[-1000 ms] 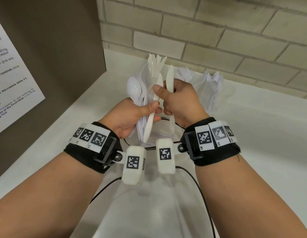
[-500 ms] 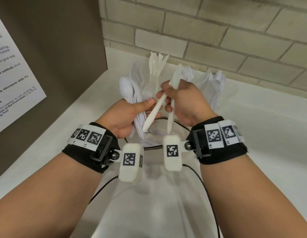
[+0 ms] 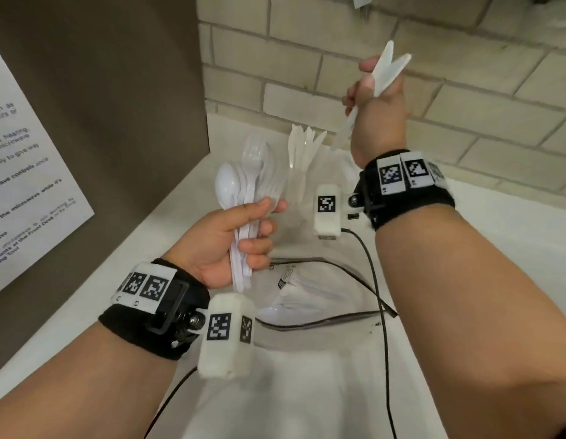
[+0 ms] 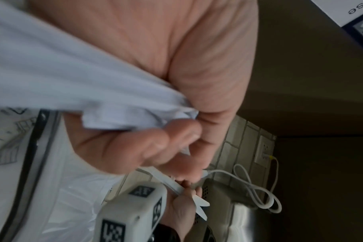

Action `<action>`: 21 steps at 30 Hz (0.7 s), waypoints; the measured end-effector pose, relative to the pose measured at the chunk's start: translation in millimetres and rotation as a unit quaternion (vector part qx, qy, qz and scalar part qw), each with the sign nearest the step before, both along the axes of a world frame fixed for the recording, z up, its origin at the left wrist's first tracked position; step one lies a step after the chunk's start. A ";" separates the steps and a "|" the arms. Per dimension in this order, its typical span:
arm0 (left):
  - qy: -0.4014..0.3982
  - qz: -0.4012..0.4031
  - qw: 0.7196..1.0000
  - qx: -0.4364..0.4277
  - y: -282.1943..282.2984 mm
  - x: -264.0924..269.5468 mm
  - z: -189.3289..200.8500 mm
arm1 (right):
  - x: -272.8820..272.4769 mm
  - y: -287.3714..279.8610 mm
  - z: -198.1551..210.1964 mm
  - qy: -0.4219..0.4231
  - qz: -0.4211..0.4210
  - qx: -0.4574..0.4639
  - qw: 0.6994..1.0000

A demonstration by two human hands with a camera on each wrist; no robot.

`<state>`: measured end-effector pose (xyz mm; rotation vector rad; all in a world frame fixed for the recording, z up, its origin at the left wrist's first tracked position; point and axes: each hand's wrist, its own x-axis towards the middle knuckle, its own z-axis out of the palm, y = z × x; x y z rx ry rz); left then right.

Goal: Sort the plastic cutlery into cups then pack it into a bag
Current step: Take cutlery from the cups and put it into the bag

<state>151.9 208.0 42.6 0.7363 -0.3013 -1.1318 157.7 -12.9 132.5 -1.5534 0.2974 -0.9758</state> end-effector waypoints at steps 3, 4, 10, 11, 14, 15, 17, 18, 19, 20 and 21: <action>0.000 -0.005 1.000 -0.003 1.1 8.9 -3.3 | 28.8 -7.4 -16.9 0.006 0.016 -0.010 1.000; -0.001 0.005 1.000 0.007 0.4 11.2 -2.9 | 37.2 -11.0 -23.7 0.011 0.026 -0.003 1.000; 0.011 0.055 0.997 0.053 -6.4 21.4 0.3 | 62.3 -24.1 -58.7 0.101 0.061 0.049 0.992; 0.012 0.056 0.997 0.054 -7.4 21.9 0.3 | 63.7 -26.7 -64.3 0.128 0.059 0.054 0.989; 0.012 0.055 0.997 0.056 -10.9 20.8 0.2 | 64.0 -33.7 -72.6 0.181 0.033 0.036 0.982; 0.012 0.054 0.997 0.056 -11.9 19.7 0.0 | 62.9 -34.0 -72.5 0.182 0.032 0.037 0.982; 0.010 0.052 0.997 0.058 -13.2 16.9 -0.7 | 60.0 -33.7 -69.9 0.179 0.037 0.050 0.982; 0.008 0.051 0.997 0.060 -13.9 15.1 -0.5 | 58.0 -33.9 -67.6 0.178 0.035 0.051 0.982; 0.006 0.050 0.997 0.061 -14.5 13.3 0.0 | 55.4 -34.1 -64.1 0.178 0.030 0.045 0.982; 0.004 0.050 0.997 0.062 -14.9 11.1 1.3 | 51.3 -33.1 -58.4 0.180 0.024 0.034 0.983; 0.000 0.049 0.997 0.062 -15.2 9.0 2.8 | 47.1 -32.1 -52.2 0.178 0.016 0.022 0.984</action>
